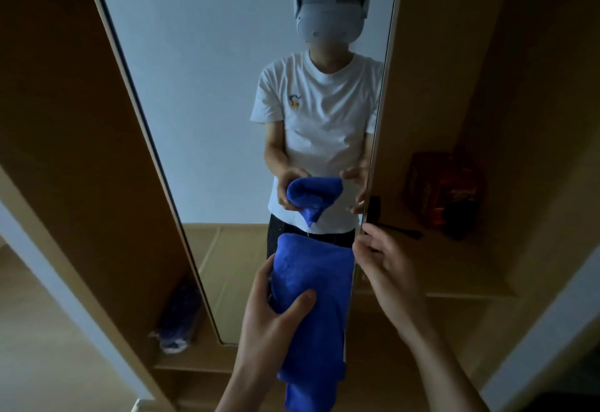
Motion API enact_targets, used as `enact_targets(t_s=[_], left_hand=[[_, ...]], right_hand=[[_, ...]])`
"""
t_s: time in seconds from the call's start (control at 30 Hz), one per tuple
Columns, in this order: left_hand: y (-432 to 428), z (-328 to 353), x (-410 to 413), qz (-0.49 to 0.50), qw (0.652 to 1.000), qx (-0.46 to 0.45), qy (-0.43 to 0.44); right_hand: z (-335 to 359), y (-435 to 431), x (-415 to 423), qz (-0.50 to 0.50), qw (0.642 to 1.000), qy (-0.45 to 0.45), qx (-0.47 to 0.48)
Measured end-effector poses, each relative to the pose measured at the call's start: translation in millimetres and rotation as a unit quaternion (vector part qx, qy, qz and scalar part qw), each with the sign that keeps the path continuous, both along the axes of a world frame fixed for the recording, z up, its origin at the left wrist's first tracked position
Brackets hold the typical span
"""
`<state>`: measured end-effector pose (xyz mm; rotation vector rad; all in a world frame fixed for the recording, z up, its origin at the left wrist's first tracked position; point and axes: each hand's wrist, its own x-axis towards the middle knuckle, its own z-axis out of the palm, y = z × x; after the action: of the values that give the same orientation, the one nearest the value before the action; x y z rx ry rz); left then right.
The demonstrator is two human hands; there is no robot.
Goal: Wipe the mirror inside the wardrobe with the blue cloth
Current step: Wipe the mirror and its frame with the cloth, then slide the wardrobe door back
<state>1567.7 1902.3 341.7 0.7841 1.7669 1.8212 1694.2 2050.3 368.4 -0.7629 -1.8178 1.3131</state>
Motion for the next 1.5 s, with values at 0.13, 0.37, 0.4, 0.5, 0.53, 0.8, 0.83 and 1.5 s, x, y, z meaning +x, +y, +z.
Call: enact_targets(t_s=[0.13,0.37,0.4,0.5,0.53,0.8,0.83,1.5], left_hand=[[-7.6,-13.1,5.9,0.003,1.000,-0.016,-0.016],[-12.9,-19.7,11.6,0.006,1.000,-0.029,0.002],[-14.6,-20.9,11.6,0.009,0.999,-0.033,0.002],[-20.0,-25.6,12.8,0.013,0.999,-0.040,0.006],[-21.7,-26.9,13.6,0.011,0.999,-0.042,0.009],[-26.0,-24.1,7.4,0.004,0.999,-0.036,0.006],[-26.4,-23.8,6.4,0.001,0.999,-0.034,0.006],[-72.6,-31.9,-27.6,-0.040,0.996,-0.063,0.043]], right_hand=[[-3.2,14.9,-3.0,-0.015,0.999,-0.033,-0.014],[-14.4,26.2,-13.9,0.043,0.995,-0.083,-0.031],[-14.2,27.1,-14.6,0.046,0.995,-0.078,-0.039],[-9.3,29.6,-19.2,0.055,0.995,-0.060,-0.063],[-7.3,29.4,-20.9,0.052,0.995,-0.055,-0.066],[-15.2,4.5,-13.3,0.002,0.995,-0.079,-0.054],[-16.3,0.6,-12.2,-0.004,0.996,-0.073,-0.048],[-30.2,-95.7,-29.4,-0.150,0.981,-0.118,0.044]])
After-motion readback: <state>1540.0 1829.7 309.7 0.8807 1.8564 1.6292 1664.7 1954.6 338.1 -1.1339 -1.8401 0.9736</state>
